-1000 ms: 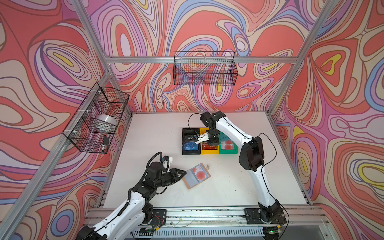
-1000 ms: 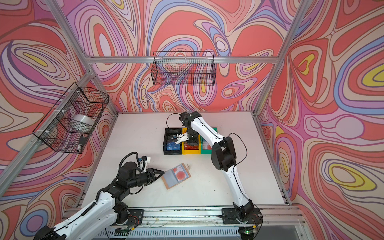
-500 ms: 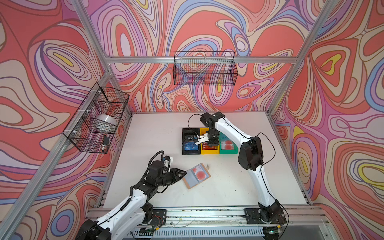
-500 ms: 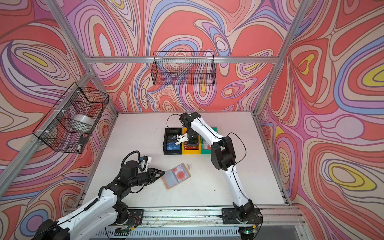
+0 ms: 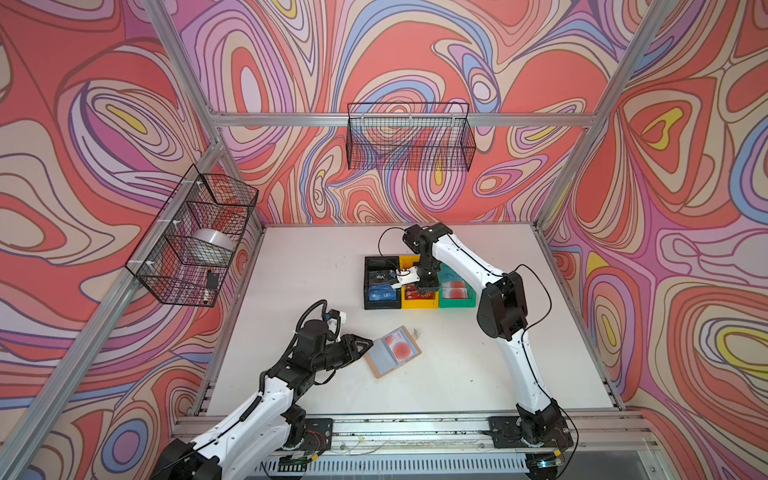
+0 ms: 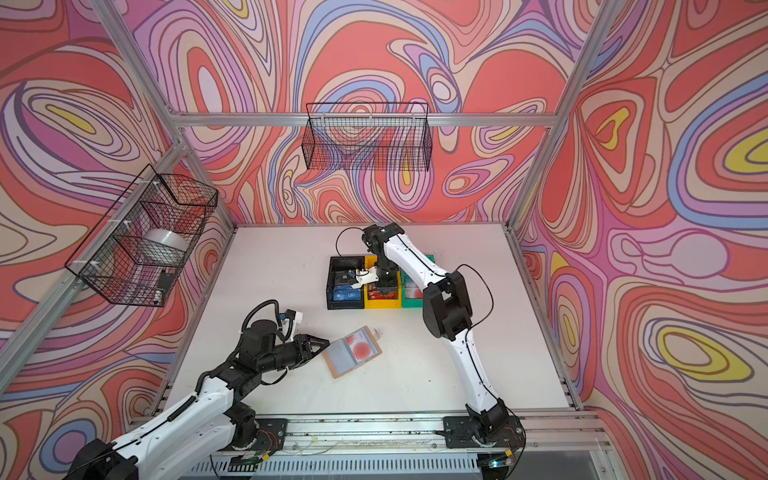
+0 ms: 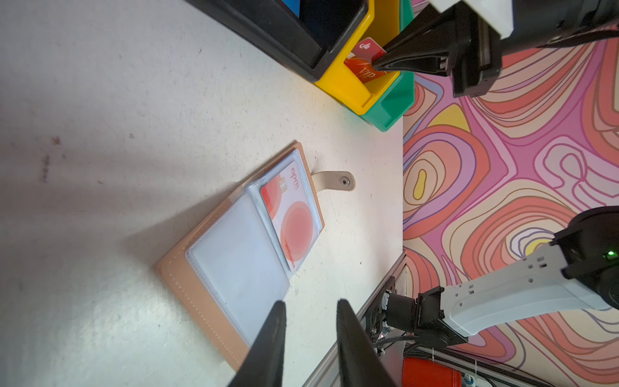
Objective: Take the credit cards out of the card holder
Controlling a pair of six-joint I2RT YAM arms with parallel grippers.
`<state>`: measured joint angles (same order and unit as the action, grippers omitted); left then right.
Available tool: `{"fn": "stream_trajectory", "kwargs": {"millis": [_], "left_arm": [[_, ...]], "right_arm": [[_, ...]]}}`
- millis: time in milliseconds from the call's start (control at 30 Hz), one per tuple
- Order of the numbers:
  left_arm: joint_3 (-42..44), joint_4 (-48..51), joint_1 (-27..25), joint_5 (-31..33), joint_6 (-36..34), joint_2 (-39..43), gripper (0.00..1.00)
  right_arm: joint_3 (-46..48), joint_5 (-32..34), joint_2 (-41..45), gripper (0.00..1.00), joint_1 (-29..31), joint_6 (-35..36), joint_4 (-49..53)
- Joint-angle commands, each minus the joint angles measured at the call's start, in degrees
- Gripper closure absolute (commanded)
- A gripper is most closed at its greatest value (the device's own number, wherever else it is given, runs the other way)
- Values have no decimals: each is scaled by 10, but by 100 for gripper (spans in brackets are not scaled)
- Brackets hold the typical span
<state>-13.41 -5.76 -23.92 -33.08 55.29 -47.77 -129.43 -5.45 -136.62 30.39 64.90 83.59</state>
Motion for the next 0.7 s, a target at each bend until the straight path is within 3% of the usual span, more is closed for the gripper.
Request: {"fn": "stream_trajectory", "kwargs": {"millis": [0, 667], "left_arm": [[-14, 1, 4, 6, -10, 0, 71], [-13, -5, 4, 5, -11, -7, 71]], "right_arm": [[-5, -24, -16, 94, -5, -5, 17], [-14, -30, -24, 83, -20, -47, -10]]}}
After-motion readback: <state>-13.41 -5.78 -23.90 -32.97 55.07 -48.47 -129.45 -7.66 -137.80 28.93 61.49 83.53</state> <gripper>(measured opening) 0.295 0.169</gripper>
